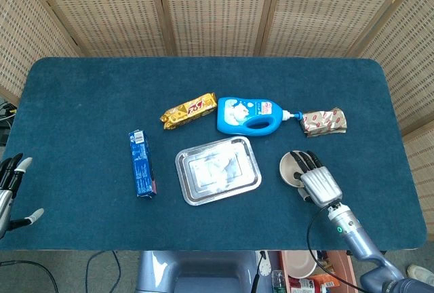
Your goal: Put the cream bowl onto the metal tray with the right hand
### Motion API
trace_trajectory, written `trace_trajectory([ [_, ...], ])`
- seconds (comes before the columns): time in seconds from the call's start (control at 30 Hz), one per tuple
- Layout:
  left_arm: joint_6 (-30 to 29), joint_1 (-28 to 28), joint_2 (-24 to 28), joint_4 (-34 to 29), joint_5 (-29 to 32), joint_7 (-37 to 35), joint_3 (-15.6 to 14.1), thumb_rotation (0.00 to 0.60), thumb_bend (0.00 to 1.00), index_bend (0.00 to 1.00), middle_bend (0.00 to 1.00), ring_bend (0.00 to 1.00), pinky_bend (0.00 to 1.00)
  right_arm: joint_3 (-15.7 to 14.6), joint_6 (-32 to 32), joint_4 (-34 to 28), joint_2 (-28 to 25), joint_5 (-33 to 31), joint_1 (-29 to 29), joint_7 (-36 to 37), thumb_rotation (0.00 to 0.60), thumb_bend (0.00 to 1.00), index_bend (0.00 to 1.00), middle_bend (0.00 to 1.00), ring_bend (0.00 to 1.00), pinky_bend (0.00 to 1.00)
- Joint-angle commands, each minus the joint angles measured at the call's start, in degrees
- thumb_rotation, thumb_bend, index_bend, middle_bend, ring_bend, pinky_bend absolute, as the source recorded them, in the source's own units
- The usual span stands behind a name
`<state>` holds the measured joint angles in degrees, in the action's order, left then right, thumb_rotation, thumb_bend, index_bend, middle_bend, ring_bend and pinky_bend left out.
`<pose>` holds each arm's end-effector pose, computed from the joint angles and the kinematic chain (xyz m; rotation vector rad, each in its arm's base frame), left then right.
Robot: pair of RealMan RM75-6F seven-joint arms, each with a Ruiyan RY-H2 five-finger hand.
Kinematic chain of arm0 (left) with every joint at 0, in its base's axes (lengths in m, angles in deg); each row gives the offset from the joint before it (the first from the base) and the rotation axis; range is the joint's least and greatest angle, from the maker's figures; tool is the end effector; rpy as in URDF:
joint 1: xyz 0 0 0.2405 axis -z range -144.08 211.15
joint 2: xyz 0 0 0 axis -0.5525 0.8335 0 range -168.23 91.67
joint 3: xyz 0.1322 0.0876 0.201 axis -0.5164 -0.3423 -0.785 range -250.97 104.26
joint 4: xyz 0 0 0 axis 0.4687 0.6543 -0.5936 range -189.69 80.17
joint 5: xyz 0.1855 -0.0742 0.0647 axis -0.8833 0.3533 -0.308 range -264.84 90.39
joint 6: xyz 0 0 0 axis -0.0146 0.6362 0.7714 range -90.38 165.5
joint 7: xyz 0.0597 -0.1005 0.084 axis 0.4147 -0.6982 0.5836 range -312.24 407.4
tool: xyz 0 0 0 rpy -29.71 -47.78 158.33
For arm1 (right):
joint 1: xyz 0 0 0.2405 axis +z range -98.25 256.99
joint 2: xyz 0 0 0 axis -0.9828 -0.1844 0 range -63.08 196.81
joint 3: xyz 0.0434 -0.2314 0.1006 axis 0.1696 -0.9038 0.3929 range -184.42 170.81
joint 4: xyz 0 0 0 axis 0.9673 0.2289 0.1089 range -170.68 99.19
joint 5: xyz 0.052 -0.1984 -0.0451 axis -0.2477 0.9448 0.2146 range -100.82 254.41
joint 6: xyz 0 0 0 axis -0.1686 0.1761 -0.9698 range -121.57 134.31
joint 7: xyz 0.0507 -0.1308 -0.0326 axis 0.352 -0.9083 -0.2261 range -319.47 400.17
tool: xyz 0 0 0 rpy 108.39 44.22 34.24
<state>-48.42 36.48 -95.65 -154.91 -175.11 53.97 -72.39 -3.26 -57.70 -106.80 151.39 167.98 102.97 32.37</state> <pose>-0.2954 0.1625 0.1792 -1.4380 -0.8502 -0.8190 -0.2758 -0.2791 0.0237 1.8813 -0.7210 0.7986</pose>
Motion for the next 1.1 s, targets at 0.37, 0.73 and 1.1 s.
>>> trace_trajectory([
  [0.37,2.68,1.29,-0.34,0.30,3.34,0.44,0.94,0.600,0.00,0.00,0.00,0.00,0.00,4.66,-0.08,-15.04,-5.92,3.06,7.36,-7.44,0.600,0.43,0.67,0.00,0.00,0.00],
  [0.73,2.93,1.52,-0.15,-0.20,5.72,0.68,1.81,0.600,0.00,0.00,0.00,0.00,0.00,8.05,13.58,-9.53,3.33,-0.44,20.51,-17.23,0.600,0.43,0.67,0.00,0.00,0.00],
  [1.1,3.66,1.66,0.22,-0.01,7.00,-0.12,1.91,0.600,0.00,0.00,0.00,0.00,0.00,5.64,12.28,-2.06,10.47,-0.20,22.86,-23.74,0.600,0.43,0.67,0.00,0.00,0.00],
])
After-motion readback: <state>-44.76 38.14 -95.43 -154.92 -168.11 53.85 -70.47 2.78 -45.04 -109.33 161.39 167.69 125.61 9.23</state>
